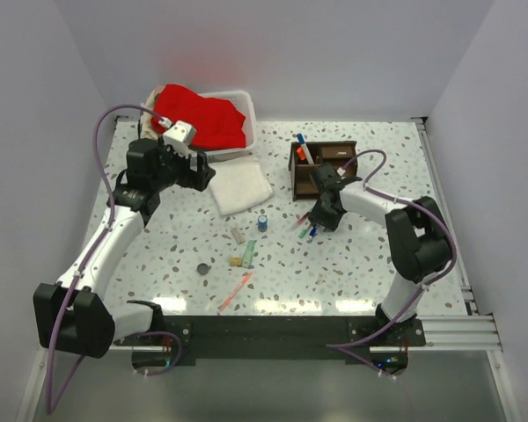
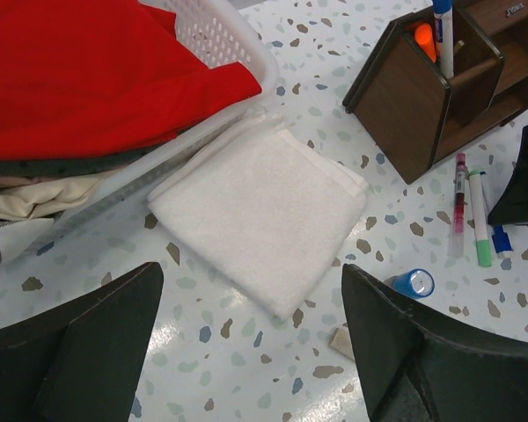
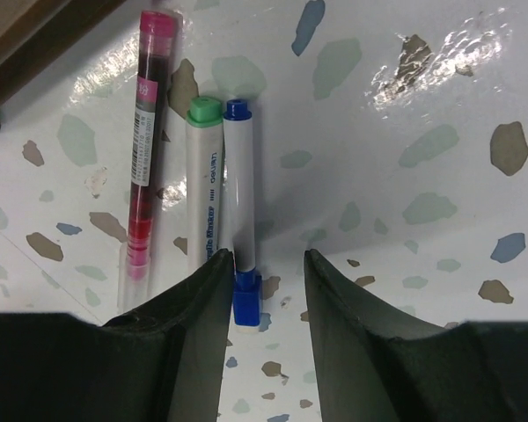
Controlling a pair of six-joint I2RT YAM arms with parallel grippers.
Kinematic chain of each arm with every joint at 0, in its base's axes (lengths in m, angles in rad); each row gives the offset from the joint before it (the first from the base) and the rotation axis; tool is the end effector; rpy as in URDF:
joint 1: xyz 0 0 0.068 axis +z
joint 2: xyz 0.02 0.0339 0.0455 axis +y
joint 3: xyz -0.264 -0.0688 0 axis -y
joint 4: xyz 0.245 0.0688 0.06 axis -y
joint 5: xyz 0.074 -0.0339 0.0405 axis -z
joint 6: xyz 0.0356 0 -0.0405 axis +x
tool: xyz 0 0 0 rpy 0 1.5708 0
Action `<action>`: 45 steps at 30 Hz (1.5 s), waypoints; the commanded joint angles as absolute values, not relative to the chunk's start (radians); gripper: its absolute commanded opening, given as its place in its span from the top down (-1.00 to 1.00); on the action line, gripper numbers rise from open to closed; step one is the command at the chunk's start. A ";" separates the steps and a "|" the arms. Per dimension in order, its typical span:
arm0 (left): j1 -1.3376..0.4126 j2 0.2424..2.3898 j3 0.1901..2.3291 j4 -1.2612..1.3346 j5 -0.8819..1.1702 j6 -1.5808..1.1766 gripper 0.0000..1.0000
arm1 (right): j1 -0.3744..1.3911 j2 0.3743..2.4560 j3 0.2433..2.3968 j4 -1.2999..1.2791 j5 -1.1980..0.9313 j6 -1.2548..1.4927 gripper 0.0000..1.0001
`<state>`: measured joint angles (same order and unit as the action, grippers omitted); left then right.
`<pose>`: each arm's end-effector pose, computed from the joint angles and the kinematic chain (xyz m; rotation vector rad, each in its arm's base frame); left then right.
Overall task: Sort the stationery into containers
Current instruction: Pick up the pen from the center of the board, then place the pen in the storage box.
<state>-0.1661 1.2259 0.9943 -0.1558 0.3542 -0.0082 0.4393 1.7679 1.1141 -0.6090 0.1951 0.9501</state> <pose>0.2765 -0.0589 0.3235 0.3870 1.9224 -0.4610 0.3067 0.1365 0.1672 0.7434 2.6799 0.0673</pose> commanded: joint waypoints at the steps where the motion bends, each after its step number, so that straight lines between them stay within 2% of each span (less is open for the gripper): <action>1: -0.156 1.197 0.970 -0.138 0.345 -0.023 -0.75 | 0.449 1.799 1.163 -0.594 0.258 0.980 0.18; 8: -0.156 1.206 0.974 -0.137 0.356 -0.040 -0.75 | 0.449 1.850 1.144 -0.612 0.288 1.015 0.36; 15: -0.156 1.232 1.003 -0.137 0.354 -0.041 -0.77 | 0.449 1.853 1.059 -0.568 0.229 1.020 0.70; 16: -0.156 1.235 1.006 -0.135 0.354 -0.041 -0.77 | 0.451 1.848 1.048 -0.562 0.224 1.014 0.97; 20: -0.156 1.238 1.020 -0.141 0.356 -0.038 -0.76 | 0.439 1.777 1.074 -0.603 0.229 0.974 1.00; 24: -0.156 1.243 1.045 -0.152 0.359 -0.018 -0.76 | 0.426 1.600 1.149 -0.733 0.232 0.855 1.00; 28: -0.158 1.255 1.066 -0.155 0.359 -0.005 -0.76 | 0.425 1.445 1.258 -0.736 0.135 0.686 1.00; 32: -0.158 1.266 1.074 -0.149 0.370 -0.005 -0.76 | 0.426 1.365 1.237 -0.504 0.048 0.543 1.00; 36: -0.158 1.284 1.083 -0.153 0.373 0.037 -0.76 | 0.433 1.324 1.143 -0.086 0.034 0.341 1.00; 41: -0.160 1.310 1.095 -0.175 0.361 0.064 -0.75 | 0.434 1.391 1.086 0.289 0.022 0.057 1.00; 45: -0.160 1.316 1.095 -0.195 0.347 0.087 -0.75 | 0.433 1.472 1.075 0.443 0.020 -0.052 1.00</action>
<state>-0.1638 1.3125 1.0531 -0.1856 0.3550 0.0456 0.4316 1.4124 1.0832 0.1169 0.0334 0.1600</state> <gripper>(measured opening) 0.877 0.040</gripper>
